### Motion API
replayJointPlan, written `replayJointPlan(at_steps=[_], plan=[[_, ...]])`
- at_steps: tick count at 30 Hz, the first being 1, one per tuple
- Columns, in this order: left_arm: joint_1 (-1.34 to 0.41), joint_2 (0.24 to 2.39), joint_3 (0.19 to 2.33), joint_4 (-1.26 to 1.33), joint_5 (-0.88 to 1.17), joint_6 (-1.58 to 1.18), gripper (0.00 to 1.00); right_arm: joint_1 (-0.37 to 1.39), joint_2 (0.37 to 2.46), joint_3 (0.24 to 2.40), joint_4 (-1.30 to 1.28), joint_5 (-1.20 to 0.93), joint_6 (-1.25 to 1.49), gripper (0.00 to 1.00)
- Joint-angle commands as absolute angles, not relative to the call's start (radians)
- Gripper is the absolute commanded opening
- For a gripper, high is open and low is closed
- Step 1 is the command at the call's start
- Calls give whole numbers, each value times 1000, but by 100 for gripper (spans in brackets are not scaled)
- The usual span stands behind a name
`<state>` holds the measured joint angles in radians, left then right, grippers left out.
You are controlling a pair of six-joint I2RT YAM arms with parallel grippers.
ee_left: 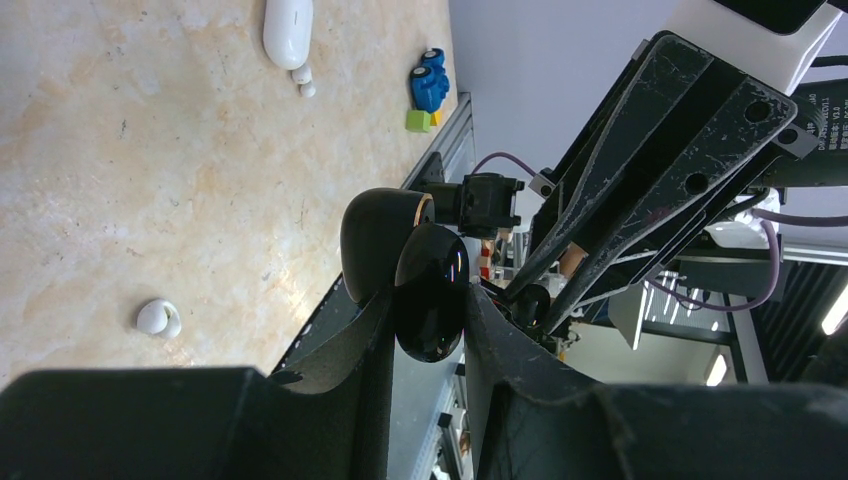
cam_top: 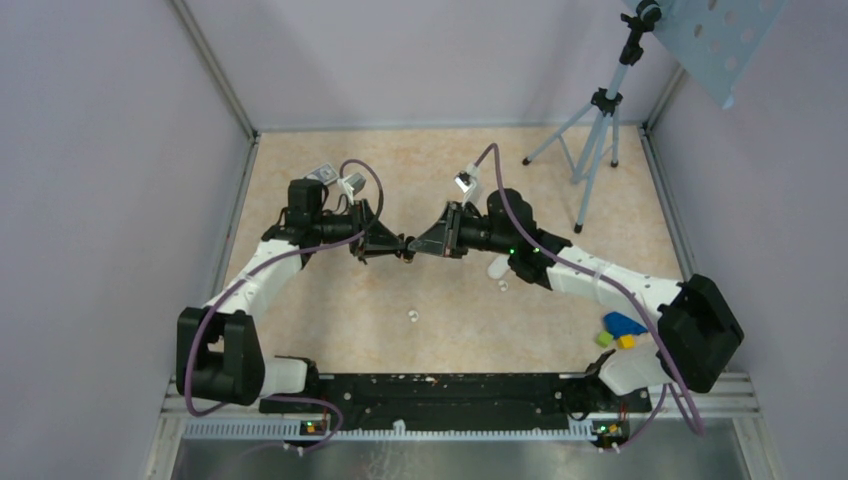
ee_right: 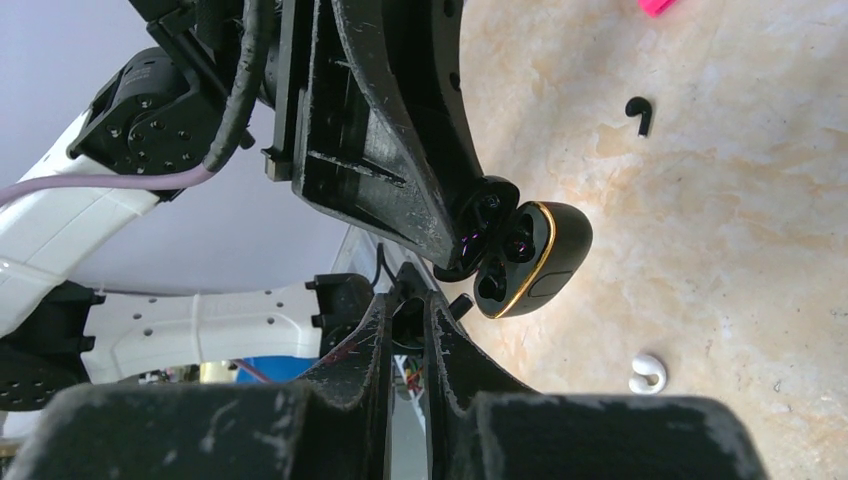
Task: Insert the wireless bluetooth earbuds into the charging case
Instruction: Insert the right earbud into the right side groove of the charging case.
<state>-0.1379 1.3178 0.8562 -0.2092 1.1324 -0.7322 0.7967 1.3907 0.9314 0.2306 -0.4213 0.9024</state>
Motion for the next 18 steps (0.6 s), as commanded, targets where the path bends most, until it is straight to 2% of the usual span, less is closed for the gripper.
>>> replayJointPlan(at_steps=[1,18], plan=[[-130,1286,851,-163,1140,-735,0,804,1393,981,242,-401,945,0],[-127,1304,873,-244,1177,-639,0,758,1414,1035,173,-431,1101,0]])
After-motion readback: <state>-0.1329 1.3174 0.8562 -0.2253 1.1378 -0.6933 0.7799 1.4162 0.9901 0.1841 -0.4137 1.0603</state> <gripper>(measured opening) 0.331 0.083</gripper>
